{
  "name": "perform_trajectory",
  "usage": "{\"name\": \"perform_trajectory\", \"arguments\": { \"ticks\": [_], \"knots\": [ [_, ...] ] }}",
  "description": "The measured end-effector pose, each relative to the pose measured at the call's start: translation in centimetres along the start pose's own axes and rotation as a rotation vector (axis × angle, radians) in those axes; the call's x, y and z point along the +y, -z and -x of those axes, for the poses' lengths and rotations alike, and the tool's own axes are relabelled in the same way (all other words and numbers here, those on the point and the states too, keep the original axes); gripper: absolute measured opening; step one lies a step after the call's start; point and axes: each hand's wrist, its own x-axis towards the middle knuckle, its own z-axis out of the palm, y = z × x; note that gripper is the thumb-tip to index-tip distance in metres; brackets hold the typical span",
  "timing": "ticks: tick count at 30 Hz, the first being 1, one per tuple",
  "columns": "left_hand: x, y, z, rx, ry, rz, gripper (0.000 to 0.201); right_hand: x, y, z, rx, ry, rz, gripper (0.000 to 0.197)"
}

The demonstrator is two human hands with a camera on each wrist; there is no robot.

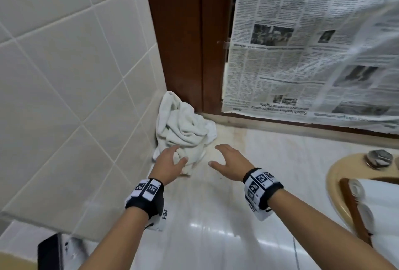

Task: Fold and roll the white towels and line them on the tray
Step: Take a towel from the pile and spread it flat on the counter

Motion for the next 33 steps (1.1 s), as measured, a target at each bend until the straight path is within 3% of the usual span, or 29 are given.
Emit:
{"name": "perform_trajectory", "arguments": {
  "ticks": [6,10,12,14,16,19,22,25,30,33],
  "knots": [
    [-0.2,0.9,-7.2,0.064,-0.056,-0.125,0.061,0.3,-1.1,-10.1,0.055,0.007,-0.042,0.069],
    [-0.9,0.5,-10.4,0.092,0.009,-0.230,0.059,0.8,-2.5,-14.5,0.012,0.004,-0.078,0.072],
    [-1.3,0.2,-10.8,0.085,0.022,-0.216,0.059,1.1,-3.2,-15.4,0.019,0.020,-0.082,0.058],
    [-1.4,0.1,-10.7,0.118,0.000,-0.160,0.059,1.0,-3.5,-15.3,0.090,0.071,-0.133,0.032],
    [-1.2,0.2,-10.3,0.177,-0.035,-0.103,0.057,0.8,-3.2,-14.2,0.158,0.161,-0.225,0.020],
    [-0.1,1.0,-9.9,0.227,-0.153,-0.068,0.059,0.7,-2.1,-11.0,0.256,0.338,-0.285,0.018],
    [1.4,1.2,-9.7,0.092,-0.375,-0.248,0.062,1.5,-0.6,-7.3,0.314,0.414,-0.235,0.013],
    [3.2,0.4,-8.9,-0.088,-0.423,-0.239,0.047,2.6,1.5,-3.5,0.308,0.408,-0.161,0.012],
    [5.8,-0.6,-6.1,-0.050,-0.541,-0.085,0.013,4.9,5.2,3.4,0.348,0.310,-0.187,0.010],
    [7.4,-0.6,-3.4,-0.044,-0.633,-0.019,0.012,5.9,7.5,7.4,0.436,0.271,-0.186,0.016]
  ]
}}
